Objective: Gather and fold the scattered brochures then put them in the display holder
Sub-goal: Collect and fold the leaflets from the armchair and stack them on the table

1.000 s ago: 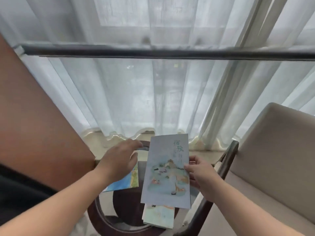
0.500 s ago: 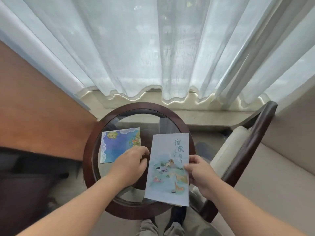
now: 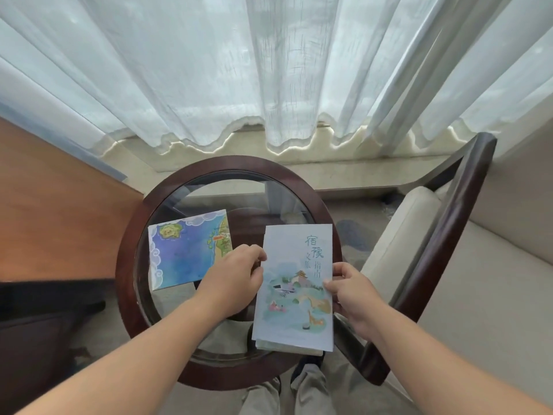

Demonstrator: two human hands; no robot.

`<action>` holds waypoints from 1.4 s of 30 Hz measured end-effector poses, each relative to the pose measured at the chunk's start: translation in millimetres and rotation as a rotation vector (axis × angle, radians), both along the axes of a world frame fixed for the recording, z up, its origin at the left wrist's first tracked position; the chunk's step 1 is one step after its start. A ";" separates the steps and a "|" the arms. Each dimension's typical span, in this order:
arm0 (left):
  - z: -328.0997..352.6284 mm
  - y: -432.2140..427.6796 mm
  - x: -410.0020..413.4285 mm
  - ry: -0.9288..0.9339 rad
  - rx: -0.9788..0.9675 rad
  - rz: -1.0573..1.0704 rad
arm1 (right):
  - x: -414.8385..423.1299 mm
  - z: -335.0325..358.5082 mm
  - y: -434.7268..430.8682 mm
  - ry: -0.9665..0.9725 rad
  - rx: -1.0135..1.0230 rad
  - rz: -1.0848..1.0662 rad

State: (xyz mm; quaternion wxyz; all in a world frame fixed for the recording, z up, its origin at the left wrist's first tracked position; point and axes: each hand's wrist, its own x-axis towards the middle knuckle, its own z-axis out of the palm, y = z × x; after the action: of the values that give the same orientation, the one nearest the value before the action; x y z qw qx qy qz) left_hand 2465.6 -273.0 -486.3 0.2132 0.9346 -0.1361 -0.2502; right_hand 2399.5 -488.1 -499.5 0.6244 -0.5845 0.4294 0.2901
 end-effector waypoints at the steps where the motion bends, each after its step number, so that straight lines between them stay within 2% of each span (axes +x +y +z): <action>1: -1.9 -0.6 -0.4 0.008 0.003 -0.002 | -1.4 -1.6 0.8 0.010 -0.007 0.000; 6: -11.9 -3.5 -5.2 0.042 0.021 -0.004 | -10.5 -11.0 7.8 0.061 -0.100 0.002; 13: -31.0 -15.1 -12.8 0.116 0.094 0.134 | -9.1 -24.3 16.6 0.054 -0.419 0.258; 18: -40.8 -25.8 -17.6 0.208 0.087 0.218 | -7.3 -29.9 19.9 0.053 -0.488 0.401; 31: -57.1 -30.4 -31.7 0.089 0.158 0.246 | -1.7 -39.1 11.9 -0.067 -0.718 0.614; 33: -58.1 -29.1 -36.0 -0.006 0.185 0.179 | -2.0 -37.6 5.6 -0.200 -0.835 0.683; 36: -62.8 -35.0 -34.5 -0.214 0.233 -0.082 | -0.7 -40.1 -4.9 -0.416 -0.944 0.997; 39: -73.2 -52.2 -19.9 -0.213 0.240 -0.277 | 4.5 -48.3 -10.6 -0.405 -0.926 1.251; 42: -88.5 -57.7 -17.5 -0.211 0.321 -0.363 | 4.0 -56.3 -14.8 -0.363 -0.918 1.267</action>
State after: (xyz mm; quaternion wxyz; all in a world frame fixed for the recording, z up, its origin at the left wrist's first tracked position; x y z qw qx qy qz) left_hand 2448.1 -330.7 -574.8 -0.0014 0.9377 -0.2814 -0.2038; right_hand 2403.5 -502.9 -555.7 0.0986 -0.9535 -0.0156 0.2844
